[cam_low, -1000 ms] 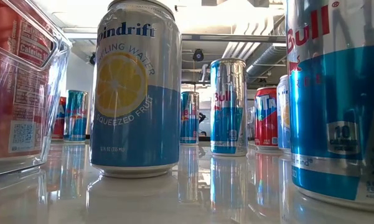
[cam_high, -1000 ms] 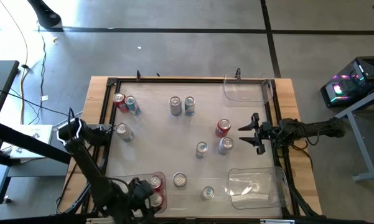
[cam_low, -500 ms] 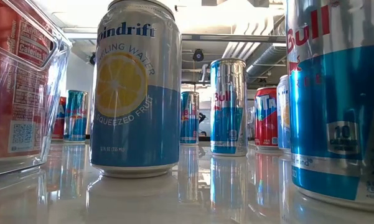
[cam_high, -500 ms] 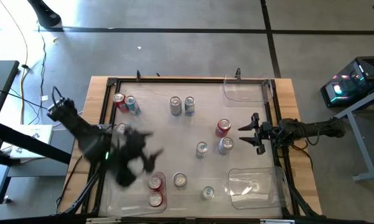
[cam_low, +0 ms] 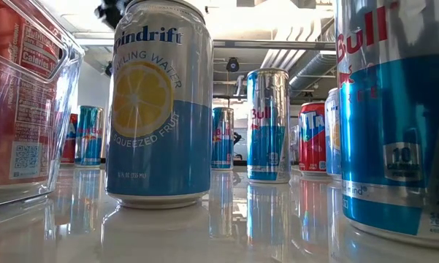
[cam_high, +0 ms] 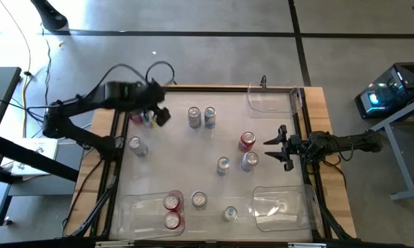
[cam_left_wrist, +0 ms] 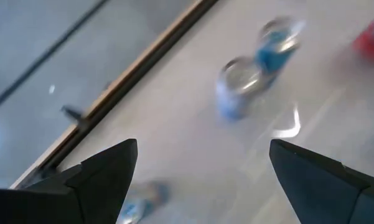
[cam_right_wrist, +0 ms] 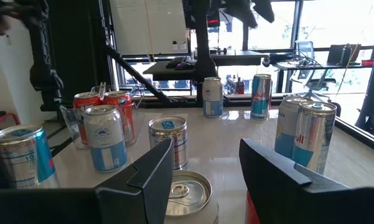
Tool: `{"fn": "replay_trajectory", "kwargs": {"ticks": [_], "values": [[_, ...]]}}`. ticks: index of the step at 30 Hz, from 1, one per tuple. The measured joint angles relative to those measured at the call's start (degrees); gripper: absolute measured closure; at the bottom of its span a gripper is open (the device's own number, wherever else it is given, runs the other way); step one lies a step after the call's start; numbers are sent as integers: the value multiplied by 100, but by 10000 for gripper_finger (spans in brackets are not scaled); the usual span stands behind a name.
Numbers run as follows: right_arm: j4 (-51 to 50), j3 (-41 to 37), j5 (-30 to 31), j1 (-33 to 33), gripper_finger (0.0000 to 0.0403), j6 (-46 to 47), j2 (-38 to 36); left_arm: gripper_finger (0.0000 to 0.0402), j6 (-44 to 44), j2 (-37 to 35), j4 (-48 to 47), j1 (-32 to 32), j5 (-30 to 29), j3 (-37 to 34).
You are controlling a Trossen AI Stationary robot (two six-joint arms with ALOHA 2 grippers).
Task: Sort soda cans
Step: Put the top orange soda can into the bottom left transparent bin
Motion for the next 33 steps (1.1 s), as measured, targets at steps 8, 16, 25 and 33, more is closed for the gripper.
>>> {"fn": "replay_trajectory", "kwargs": {"ticks": [8, 16, 25, 33], "values": [[0, -2, 0, 0, 224, 1, 0, 41, 1341, 392, -1626, 1597, 243, -2], [0, 0, 2, 2, 224, 0, 0, 41, 2178, 629, -1676, 2642, 214, -331], [0, -2, 0, 1, 224, 1, 0, 41, 3189, 630, -1648, 3485, 398, -1241], [0, -2, 0, 1, 224, 2, 0, 41, 3874, 627, -1073, 3523, 423, -2104]]}}
